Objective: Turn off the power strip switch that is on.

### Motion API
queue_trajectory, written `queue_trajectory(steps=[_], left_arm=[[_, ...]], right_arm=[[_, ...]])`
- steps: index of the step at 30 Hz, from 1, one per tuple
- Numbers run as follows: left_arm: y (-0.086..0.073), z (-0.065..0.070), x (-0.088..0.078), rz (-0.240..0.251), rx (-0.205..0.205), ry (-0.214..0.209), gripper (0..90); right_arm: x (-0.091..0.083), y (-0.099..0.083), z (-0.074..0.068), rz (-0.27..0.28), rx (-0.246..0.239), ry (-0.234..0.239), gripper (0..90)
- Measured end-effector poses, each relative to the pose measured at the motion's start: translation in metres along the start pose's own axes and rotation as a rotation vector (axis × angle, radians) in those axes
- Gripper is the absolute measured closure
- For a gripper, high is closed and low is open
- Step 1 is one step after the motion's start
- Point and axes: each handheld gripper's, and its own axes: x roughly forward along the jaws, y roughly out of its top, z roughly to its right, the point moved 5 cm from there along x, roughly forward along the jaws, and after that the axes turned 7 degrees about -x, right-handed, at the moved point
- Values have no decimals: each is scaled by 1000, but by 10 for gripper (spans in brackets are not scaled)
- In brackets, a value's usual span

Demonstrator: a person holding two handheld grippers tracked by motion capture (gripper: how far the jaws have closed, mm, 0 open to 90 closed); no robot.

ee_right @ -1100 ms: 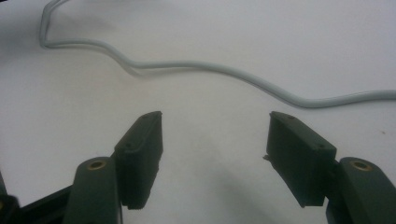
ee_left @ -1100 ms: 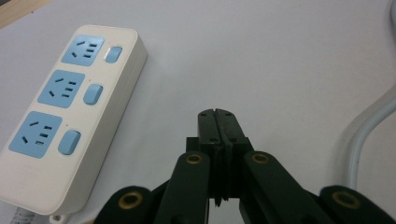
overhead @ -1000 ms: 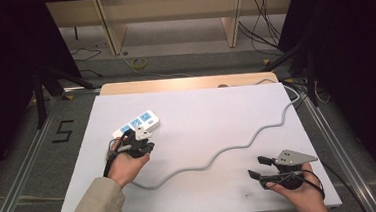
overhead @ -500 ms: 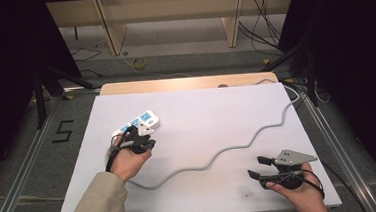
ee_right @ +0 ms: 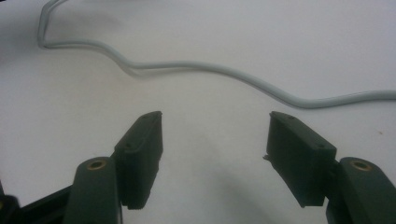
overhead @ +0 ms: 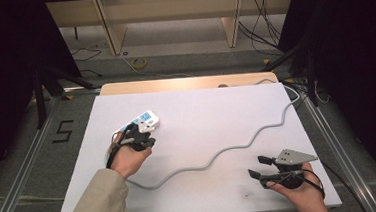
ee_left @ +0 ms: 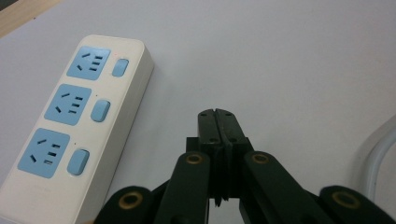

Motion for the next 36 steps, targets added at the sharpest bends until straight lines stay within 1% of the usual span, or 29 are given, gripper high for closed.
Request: queue_trajectory(steps=[6,11,14,23,31,36], left_arm=[[2,-3,4,-18,0,2,899],[2,-7,7,-29,-12,5,899],[3,-9,8,-38,-12,7,899],[8,-17,11,-47,-18,12,899],[10,-21,13,-58,-22,17,899],[14,-24,13,-65,-17,21,899]], right_arm=[[-1,1,1,4,1,-3,370],[0,0,1,2,5,-3,370],[0,1,1,4,2,-5,370],[0,0,1,2,4,-6,370],[0,0,1,0,4,-8,370],[0,0,1,-1,4,-7,370]])
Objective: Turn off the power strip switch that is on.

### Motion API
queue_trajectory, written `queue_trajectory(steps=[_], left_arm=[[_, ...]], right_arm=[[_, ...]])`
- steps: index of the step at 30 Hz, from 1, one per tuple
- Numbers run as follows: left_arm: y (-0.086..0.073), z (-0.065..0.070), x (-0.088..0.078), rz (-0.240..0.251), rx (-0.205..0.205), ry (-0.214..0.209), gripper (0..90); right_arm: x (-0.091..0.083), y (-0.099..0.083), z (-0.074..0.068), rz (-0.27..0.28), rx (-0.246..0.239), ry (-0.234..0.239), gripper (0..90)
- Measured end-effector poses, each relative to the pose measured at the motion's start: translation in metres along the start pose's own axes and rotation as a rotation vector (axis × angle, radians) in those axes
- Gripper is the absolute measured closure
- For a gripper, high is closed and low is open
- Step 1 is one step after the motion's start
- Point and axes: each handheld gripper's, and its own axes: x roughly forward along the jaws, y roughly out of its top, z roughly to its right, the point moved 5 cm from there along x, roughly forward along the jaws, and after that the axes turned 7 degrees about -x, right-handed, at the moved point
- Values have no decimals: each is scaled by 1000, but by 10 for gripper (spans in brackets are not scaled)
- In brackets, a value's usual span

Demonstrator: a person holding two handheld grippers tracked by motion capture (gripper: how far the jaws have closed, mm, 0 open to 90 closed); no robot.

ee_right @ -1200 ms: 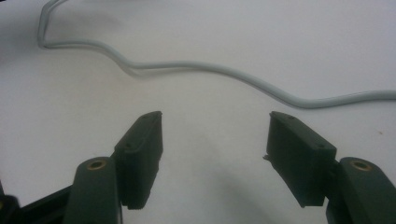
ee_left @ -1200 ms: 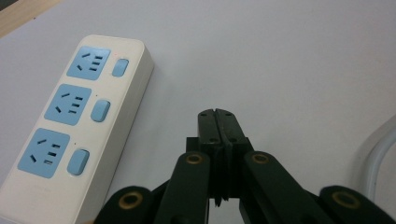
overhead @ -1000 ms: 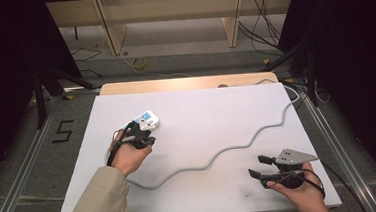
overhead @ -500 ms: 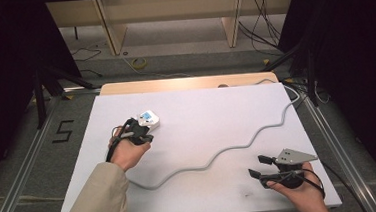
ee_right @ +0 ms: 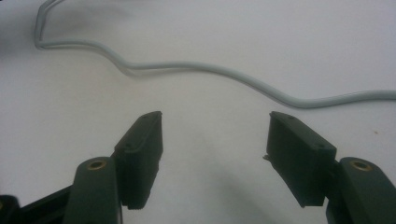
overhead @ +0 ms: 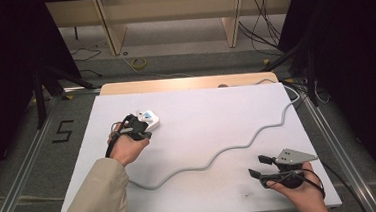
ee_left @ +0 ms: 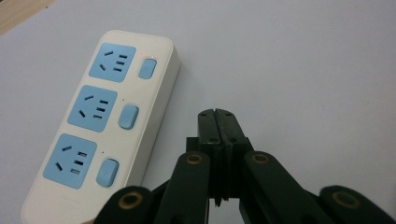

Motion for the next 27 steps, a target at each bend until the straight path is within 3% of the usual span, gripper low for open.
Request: queue_trajectory(steps=[27], left_arm=[[12,-16,13,-49,-7,19,899]], right_arm=[[0,0,1,-1,3,-1,372]])
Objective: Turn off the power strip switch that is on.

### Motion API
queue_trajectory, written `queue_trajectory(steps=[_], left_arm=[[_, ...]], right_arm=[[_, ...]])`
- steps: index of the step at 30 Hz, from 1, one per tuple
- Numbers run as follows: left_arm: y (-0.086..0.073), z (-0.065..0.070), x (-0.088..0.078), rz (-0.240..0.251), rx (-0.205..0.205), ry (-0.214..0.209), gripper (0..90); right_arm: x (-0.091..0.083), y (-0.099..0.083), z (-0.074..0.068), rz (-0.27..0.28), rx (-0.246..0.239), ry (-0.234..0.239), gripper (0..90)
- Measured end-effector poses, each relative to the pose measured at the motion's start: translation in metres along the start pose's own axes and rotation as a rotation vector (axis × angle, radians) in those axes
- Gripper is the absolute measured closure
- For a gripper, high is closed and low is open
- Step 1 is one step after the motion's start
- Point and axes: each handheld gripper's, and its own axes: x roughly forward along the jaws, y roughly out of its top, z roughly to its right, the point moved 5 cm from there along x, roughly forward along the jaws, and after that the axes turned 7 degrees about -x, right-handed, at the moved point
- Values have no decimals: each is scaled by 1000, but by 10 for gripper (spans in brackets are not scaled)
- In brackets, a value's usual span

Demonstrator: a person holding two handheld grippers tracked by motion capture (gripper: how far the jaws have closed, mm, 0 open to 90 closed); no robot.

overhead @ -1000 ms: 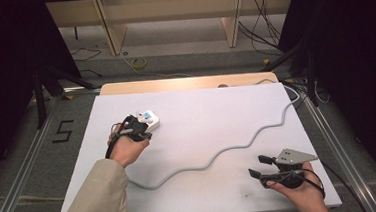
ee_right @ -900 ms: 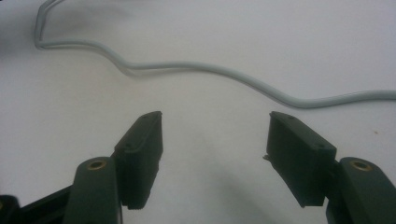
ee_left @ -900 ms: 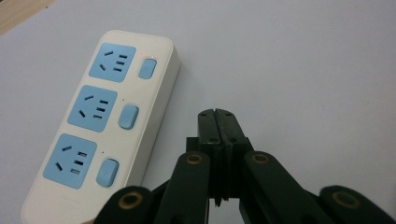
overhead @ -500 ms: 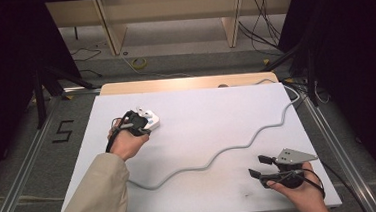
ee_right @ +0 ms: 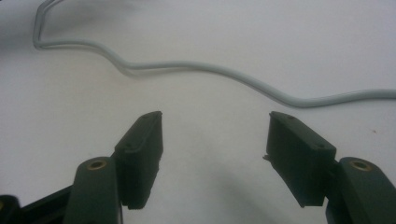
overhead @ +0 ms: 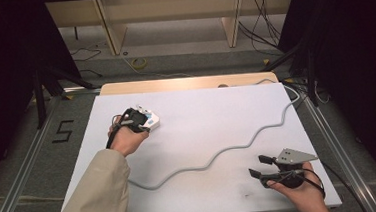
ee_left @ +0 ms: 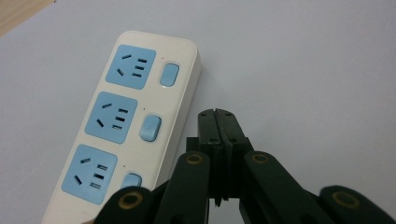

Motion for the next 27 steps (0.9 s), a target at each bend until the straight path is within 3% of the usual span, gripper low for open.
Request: queue_trajectory(steps=[8,27], left_arm=[[2,-4,6,-11,-9,2,899],[12,-6,9,-27,20,24,899]], right_arm=[[0,0,0,-2,-1,0,372],[0,0,0,-4,-3,1,373]])
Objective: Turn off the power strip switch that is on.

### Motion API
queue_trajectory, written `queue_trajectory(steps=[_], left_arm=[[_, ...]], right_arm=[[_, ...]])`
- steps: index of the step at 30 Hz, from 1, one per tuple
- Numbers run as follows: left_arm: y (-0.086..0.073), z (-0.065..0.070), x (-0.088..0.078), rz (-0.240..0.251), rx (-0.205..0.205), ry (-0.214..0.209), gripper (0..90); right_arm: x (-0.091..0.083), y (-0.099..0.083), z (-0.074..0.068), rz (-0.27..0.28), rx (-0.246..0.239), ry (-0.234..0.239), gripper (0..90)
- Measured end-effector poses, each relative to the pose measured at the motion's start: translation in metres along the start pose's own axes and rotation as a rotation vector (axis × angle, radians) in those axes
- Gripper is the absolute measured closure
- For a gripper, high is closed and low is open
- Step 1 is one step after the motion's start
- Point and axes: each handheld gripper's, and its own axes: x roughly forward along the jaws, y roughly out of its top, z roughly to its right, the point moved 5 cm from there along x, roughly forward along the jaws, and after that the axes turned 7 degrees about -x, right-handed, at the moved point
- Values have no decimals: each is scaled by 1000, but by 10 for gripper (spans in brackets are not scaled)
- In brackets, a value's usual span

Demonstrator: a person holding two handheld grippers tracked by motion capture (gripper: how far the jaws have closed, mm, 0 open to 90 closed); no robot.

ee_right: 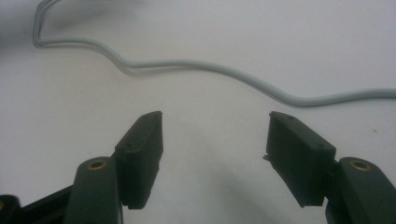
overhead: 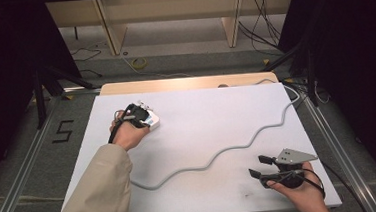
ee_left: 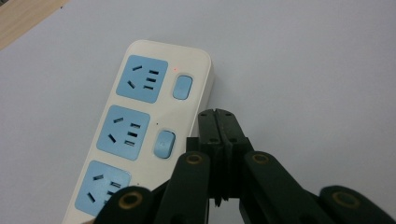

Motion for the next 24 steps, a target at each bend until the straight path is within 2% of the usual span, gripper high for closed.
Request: queue_trajectory(steps=[10,24], left_arm=[[3,-3,4,-6,-18,-1,899],[12,-3,5,-17,-9,1,899]], right_arm=[[0,0,0,0,-1,0,373],[0,0,0,-1,-2,-1,373]])
